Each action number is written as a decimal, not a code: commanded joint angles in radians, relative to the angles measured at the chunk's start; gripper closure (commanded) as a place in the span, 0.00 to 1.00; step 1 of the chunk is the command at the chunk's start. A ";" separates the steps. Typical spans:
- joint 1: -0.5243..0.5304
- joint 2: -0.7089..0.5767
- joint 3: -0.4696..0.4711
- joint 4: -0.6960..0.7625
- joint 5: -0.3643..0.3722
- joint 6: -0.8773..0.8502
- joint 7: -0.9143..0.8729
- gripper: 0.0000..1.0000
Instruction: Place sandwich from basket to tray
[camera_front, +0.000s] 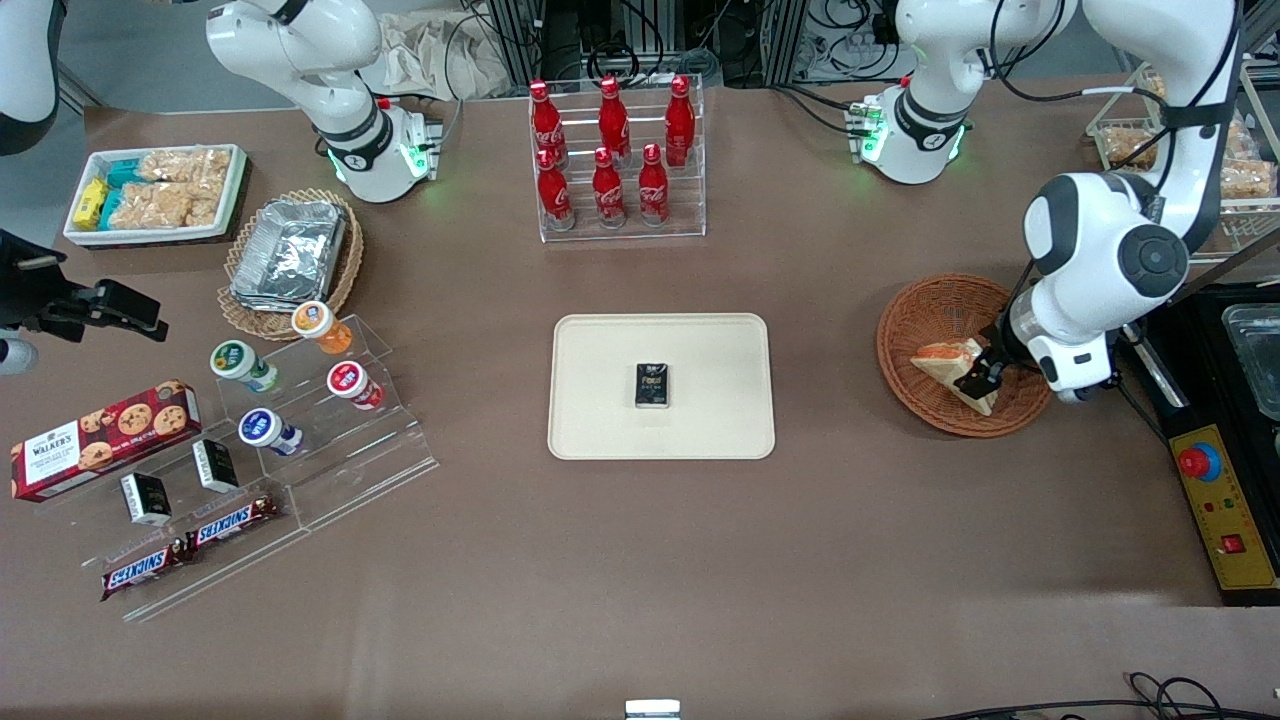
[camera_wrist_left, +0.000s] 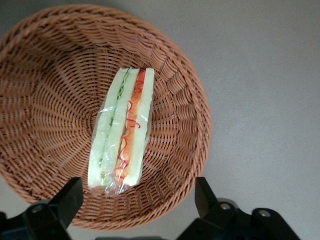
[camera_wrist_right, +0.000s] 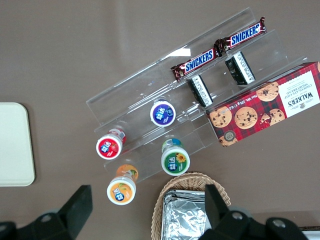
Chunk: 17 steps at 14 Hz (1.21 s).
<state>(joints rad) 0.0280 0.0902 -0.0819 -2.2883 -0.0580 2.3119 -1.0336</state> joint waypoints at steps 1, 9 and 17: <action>-0.007 -0.004 -0.003 -0.066 0.026 0.087 -0.028 0.00; 0.007 0.036 0.002 -0.158 0.096 0.219 -0.028 0.00; 0.006 -0.033 -0.002 -0.051 0.096 0.019 -0.042 0.00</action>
<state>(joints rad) 0.0322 0.0907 -0.0761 -2.3887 0.0133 2.4084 -1.0325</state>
